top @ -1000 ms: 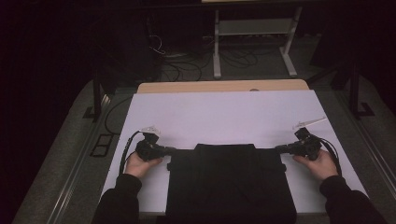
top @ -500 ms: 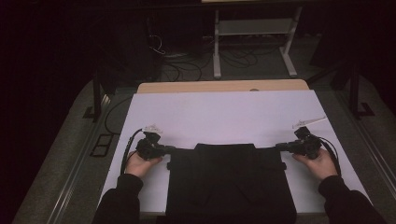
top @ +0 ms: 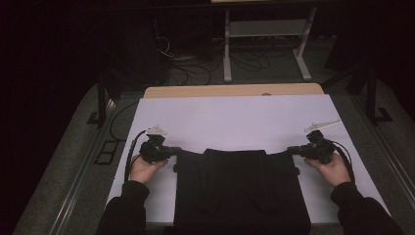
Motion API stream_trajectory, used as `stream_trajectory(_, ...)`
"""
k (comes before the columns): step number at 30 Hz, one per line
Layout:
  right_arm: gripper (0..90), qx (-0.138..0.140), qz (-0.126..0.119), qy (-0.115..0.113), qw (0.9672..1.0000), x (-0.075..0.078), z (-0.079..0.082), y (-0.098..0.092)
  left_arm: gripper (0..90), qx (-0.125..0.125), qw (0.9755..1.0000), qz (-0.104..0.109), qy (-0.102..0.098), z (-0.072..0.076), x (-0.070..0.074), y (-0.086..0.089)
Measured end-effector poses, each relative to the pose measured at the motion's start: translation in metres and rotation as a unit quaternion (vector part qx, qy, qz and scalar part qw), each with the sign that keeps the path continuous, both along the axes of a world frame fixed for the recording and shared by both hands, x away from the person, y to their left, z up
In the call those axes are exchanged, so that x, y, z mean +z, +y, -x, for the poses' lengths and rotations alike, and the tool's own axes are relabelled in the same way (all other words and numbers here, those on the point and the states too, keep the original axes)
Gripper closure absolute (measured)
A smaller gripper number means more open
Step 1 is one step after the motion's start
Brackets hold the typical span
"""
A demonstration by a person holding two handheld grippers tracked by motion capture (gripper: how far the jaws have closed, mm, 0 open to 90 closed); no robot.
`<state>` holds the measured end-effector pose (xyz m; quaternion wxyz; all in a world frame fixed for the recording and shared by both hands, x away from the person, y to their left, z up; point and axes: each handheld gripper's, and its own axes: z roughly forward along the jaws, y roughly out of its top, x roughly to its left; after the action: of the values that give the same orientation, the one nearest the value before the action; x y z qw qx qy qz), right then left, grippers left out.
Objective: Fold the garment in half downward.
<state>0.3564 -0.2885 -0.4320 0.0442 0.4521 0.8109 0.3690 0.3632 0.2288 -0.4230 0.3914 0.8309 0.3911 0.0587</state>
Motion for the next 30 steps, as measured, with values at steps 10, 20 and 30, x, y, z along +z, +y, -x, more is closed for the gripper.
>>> stream_trajectory(10,88.5,-0.007,-0.006,-0.022,0.9997,0.012,-0.007,0.002,88.3,-0.004,0.9992,-0.033,-0.024,-0.004,0.011,-0.005)
stream_trajectory(20,88.4,-0.016,-0.005,-0.026,0.9995,0.016,-0.016,0.001,88.3,0.002,0.9992,-0.035,-0.019,-0.019,0.017,-0.006)
stream_trajectory(30,88.5,-0.030,-0.007,-0.027,0.9992,0.020,-0.035,0.003,88.3,0.008,0.9999,-0.010,-0.008,-0.037,0.029,-0.001)
